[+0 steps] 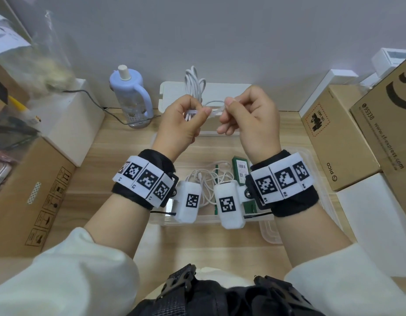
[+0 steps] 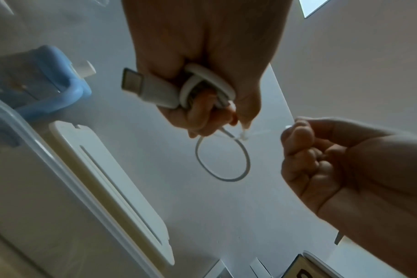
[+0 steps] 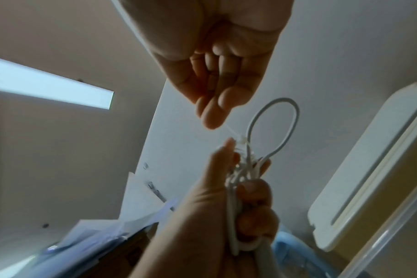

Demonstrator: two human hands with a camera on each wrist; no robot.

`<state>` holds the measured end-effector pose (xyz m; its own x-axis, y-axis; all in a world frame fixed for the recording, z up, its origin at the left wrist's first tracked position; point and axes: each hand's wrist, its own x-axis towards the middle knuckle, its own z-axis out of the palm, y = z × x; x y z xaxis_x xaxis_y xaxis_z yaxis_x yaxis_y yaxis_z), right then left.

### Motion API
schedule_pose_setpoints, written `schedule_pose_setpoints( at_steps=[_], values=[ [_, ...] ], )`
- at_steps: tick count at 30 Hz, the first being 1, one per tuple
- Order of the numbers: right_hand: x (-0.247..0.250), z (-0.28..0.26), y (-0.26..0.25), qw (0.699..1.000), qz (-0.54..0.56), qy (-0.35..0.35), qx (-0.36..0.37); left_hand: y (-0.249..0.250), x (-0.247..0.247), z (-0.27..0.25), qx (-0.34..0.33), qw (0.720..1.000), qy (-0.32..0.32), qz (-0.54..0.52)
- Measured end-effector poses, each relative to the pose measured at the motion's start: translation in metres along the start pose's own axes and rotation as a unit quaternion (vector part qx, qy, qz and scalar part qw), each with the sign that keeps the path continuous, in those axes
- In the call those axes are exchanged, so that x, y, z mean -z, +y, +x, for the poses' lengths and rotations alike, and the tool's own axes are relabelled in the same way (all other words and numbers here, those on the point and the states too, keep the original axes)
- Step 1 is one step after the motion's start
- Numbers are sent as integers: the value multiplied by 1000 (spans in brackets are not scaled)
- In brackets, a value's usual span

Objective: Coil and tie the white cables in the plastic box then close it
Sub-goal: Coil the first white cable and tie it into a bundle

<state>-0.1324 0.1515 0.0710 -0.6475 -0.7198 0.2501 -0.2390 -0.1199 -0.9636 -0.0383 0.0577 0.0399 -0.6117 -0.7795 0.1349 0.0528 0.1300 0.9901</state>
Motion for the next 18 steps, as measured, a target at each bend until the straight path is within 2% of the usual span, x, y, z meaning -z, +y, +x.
schedule_pose_setpoints(
  at_steps=[5,12,15,18],
  values=[
    [0,-1,-5,998,63,-12,16,-1,3,0,-1,999,5,-40],
    [-3,-5,-15,987,136,-42,73,-11,3,5,14,998,59,4],
    [-6,-7,-19,984,137,-58,95,-6,5,9,16,999,28,18],
    [-3,-4,-17,984,142,-42,97,-1,5,10,34,999,-20,22]
  ],
)
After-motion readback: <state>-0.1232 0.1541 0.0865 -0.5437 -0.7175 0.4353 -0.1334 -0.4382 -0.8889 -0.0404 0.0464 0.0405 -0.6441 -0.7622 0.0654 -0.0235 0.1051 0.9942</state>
